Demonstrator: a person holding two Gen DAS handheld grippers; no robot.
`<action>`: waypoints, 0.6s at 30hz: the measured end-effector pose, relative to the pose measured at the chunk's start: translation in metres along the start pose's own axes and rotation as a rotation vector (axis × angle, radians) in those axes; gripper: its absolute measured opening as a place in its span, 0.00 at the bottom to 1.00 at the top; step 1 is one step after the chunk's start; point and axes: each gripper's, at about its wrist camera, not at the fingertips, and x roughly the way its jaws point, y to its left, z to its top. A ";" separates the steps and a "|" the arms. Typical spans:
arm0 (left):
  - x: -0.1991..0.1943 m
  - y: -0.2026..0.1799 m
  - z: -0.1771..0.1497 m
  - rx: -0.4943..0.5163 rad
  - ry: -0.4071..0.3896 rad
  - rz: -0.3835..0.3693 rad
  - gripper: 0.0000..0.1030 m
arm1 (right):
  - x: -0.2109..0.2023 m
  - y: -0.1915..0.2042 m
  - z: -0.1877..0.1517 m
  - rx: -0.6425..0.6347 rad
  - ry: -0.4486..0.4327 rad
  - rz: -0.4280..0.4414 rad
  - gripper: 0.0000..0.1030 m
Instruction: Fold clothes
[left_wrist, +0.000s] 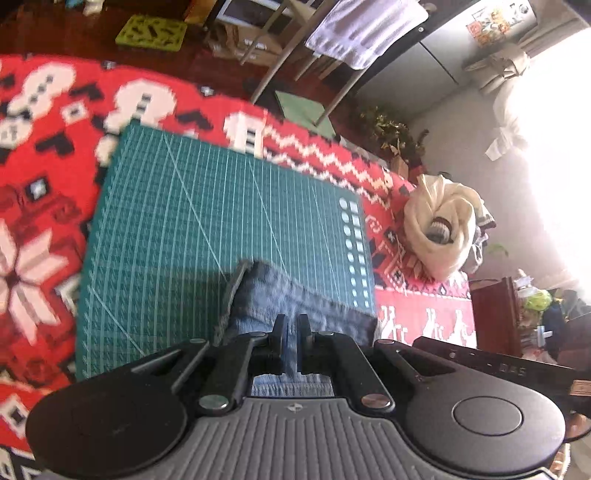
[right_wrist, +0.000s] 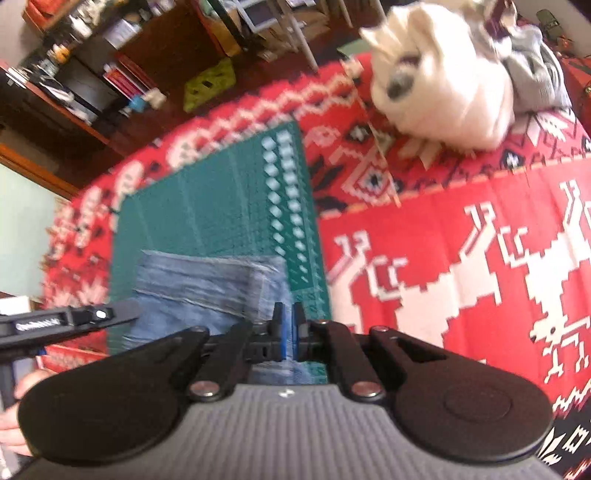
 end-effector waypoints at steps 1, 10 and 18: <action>0.001 -0.001 0.003 0.006 0.001 0.013 0.03 | 0.000 0.007 0.005 -0.010 0.000 0.019 0.03; 0.052 0.016 0.013 -0.028 0.099 0.092 0.03 | 0.057 0.047 0.029 -0.045 0.103 0.037 0.03; 0.058 0.019 0.019 -0.031 0.085 0.075 0.03 | 0.087 0.041 0.029 -0.028 0.105 -0.009 0.00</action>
